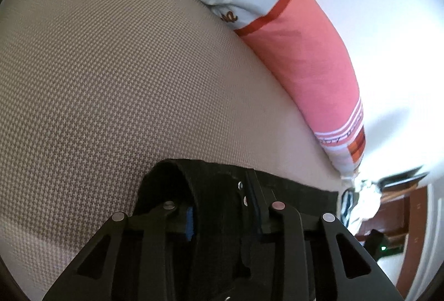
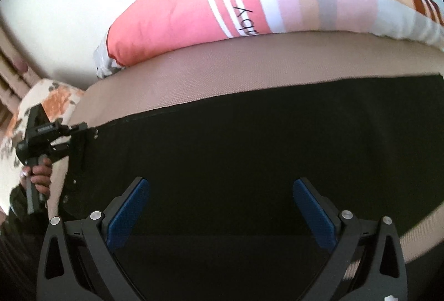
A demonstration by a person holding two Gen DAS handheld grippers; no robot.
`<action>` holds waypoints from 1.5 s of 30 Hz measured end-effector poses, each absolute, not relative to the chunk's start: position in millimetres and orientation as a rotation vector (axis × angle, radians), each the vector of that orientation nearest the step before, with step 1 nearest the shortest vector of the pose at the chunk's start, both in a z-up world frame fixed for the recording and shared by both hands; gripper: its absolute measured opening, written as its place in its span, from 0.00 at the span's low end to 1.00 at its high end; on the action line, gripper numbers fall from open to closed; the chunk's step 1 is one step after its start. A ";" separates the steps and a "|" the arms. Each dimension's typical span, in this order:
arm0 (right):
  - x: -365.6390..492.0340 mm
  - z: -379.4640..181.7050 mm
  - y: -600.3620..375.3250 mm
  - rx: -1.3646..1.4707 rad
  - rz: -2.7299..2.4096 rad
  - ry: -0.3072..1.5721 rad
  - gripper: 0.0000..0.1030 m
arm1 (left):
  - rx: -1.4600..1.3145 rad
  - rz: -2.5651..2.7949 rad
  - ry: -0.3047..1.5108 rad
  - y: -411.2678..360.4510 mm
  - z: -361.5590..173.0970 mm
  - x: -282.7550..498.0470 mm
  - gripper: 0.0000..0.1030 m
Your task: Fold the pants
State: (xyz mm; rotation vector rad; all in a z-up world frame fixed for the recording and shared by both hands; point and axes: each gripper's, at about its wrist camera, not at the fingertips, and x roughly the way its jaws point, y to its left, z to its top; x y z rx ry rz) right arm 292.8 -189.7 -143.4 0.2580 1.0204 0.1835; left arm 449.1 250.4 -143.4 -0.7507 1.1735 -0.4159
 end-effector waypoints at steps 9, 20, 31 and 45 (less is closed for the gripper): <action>346.9 -138.8 -170.4 -0.042 0.400 1.074 1.00 | -0.587 -0.430 1.018 225.2 -88.7 417.7 0.08; 421.8 -142.1 -148.1 -0.283 0.818 1.192 1.00 | -0.509 -0.567 0.836 221.5 -21.7 351.9 0.08; 452.0 -164.2 -144.8 -0.418 0.987 1.271 0.66 | -0.517 -0.526 0.808 228.3 -13.0 338.4 0.08; 448.7 -164.7 -159.2 -0.469 0.986 1.251 0.35 | -0.513 -0.485 0.828 224.9 -18.1 346.6 0.08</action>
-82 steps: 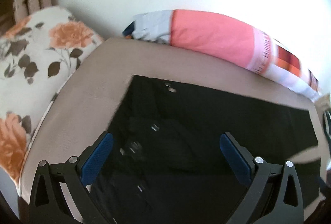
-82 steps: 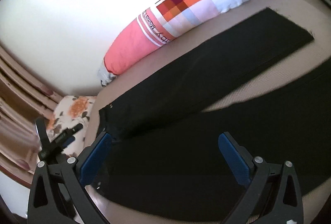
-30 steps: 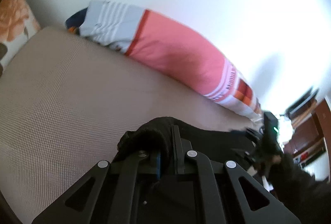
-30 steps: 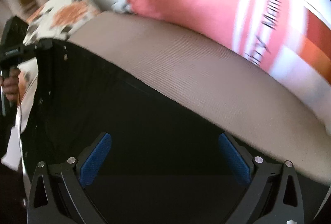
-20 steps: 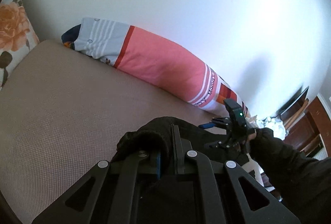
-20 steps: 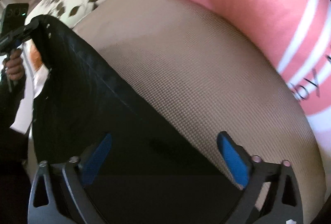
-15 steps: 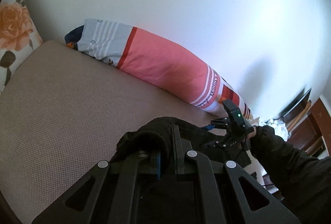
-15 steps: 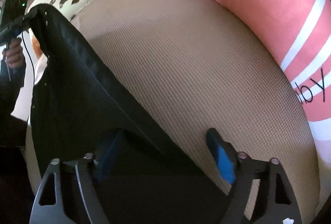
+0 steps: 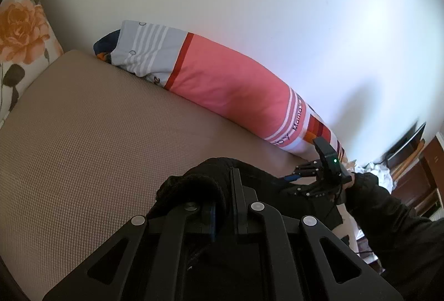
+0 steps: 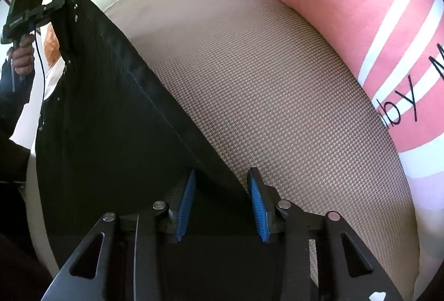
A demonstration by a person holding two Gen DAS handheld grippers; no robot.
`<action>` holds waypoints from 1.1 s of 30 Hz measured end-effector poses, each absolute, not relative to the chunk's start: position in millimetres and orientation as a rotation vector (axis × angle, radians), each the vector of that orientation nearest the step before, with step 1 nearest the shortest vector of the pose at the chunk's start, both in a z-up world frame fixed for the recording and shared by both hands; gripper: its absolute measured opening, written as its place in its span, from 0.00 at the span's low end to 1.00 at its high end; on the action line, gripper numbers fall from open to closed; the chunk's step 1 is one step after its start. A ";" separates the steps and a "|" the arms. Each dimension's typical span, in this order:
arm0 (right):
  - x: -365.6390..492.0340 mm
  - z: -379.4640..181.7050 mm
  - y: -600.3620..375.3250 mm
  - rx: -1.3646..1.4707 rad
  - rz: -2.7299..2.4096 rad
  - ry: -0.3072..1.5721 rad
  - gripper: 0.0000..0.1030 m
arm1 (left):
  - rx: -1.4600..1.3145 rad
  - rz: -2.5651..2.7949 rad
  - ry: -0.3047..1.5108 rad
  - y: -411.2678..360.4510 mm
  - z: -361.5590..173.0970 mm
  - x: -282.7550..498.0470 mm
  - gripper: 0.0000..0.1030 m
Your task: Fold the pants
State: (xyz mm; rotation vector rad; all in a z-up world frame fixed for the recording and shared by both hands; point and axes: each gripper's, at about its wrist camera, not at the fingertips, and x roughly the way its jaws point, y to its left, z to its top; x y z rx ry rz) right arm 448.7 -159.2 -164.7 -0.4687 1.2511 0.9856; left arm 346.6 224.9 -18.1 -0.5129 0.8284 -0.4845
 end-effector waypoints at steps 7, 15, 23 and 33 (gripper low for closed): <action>443.1 -164.4 -151.0 -0.536 0.946 1.221 0.12 | -0.496 -0.483 0.824 221.2 -19.0 344.9 0.08; 406.2 -148.3 -142.1 -0.618 0.733 1.054 0.07 | -0.471 -0.446 0.830 224.2 -29.3 357.0 0.08; 356.5 -108.9 -139.4 -0.616 0.522 0.912 0.07 | -0.427 -0.396 0.851 226.7 -31.3 363.5 0.08; 244.8 -58.6 -157.3 -0.466 0.492 0.882 0.07 | -0.387 -0.500 0.789 236.3 3.8 284.9 0.08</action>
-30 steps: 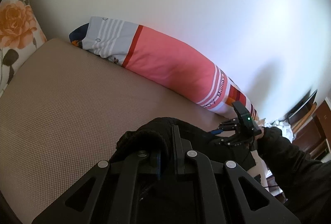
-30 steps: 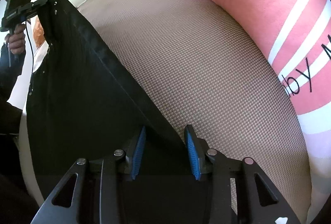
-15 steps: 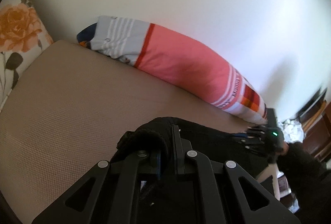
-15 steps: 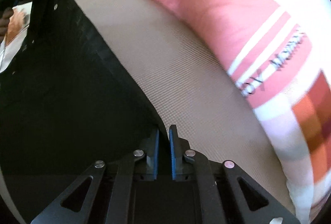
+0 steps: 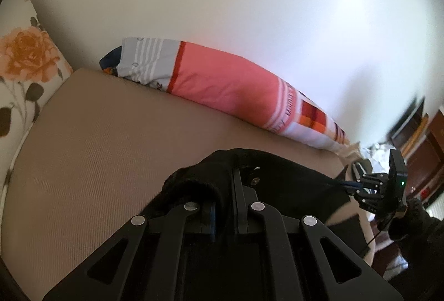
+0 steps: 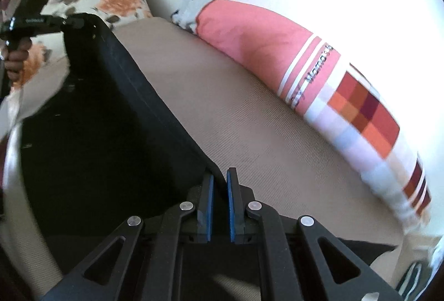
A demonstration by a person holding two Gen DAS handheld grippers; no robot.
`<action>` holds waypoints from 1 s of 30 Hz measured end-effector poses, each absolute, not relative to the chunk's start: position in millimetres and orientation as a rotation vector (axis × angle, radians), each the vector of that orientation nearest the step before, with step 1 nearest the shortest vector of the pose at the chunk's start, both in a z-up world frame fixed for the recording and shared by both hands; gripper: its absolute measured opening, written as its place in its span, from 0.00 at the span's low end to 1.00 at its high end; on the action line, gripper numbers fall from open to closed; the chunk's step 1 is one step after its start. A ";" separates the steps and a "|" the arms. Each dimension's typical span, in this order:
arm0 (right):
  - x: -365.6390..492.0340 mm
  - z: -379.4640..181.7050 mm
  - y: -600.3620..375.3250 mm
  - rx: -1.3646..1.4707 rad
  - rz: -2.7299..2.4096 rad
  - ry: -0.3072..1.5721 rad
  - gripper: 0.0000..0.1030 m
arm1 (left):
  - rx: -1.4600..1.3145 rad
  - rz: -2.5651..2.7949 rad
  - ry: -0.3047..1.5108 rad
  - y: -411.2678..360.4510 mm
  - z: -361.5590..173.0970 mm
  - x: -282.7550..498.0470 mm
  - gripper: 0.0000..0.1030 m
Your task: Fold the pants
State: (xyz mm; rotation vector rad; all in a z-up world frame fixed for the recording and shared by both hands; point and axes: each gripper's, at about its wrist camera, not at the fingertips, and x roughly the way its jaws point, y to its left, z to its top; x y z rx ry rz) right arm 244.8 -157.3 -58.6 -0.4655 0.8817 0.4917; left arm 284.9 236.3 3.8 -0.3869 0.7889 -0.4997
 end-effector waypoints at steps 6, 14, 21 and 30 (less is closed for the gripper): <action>175.1 -65.9 -156.4 -0.392 0.543 0.936 0.06 | -0.346 -0.529 0.815 245.1 1.4 221.8 0.09; 128.3 -112.2 -152.9 -0.326 0.590 1.050 0.06 | -0.320 -0.470 0.965 252.6 -39.2 165.3 0.12; 121.8 -150.6 -147.9 -0.325 0.589 1.124 0.06 | -0.133 -0.379 1.128 237.4 -84.4 143.0 0.20; 120.8 -168.2 -145.0 -0.324 0.569 1.135 0.08 | 0.012 -0.217 1.158 241.6 -70.9 127.9 0.56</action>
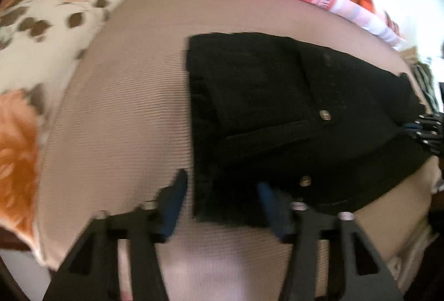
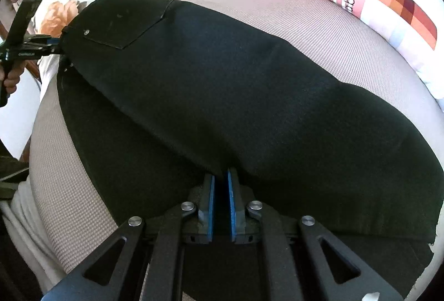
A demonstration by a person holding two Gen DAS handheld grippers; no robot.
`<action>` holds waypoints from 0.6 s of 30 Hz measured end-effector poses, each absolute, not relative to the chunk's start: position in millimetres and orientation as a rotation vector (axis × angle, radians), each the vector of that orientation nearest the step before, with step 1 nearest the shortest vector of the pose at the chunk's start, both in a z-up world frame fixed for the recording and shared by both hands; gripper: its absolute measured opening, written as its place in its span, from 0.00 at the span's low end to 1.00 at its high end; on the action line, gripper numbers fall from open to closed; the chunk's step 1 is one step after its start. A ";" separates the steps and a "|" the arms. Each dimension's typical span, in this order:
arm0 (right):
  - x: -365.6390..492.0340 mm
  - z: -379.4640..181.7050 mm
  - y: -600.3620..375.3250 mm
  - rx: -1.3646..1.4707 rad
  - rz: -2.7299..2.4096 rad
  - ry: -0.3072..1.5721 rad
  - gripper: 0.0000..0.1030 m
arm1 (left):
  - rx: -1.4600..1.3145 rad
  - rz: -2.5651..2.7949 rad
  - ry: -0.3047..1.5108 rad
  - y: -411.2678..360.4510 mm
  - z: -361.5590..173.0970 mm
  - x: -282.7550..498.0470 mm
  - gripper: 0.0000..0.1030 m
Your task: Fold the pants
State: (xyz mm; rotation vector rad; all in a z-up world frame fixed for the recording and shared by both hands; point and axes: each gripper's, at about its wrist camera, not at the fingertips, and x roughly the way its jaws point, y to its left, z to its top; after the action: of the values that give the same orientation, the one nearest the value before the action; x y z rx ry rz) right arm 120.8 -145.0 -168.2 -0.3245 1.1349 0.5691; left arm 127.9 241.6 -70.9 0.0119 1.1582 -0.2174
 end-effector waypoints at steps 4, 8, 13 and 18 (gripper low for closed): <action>117.5 -168.7 -146.3 -0.316 0.567 1.117 0.08 | -0.188 -0.202 1.182 256.0 -56.7 118.3 0.56; 113.7 -169.2 -146.9 -0.311 0.564 1.103 0.09 | -0.437 -0.251 1.190 250.3 -48.9 113.9 0.56; 113.0 -168.7 -147.9 -0.302 0.556 1.092 0.09 | -0.582 -0.205 1.272 241.6 -68.6 127.4 0.54; 108.5 -163.9 -146.8 -0.303 0.532 1.082 0.08 | -0.650 -0.138 1.270 244.1 -75.6 135.4 0.27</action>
State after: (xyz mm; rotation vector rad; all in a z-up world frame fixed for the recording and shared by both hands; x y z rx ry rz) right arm 108.5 -146.8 -163.9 -0.3029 1.0824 0.5323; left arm 135.4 244.1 -75.6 -0.6501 1.2697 -0.1378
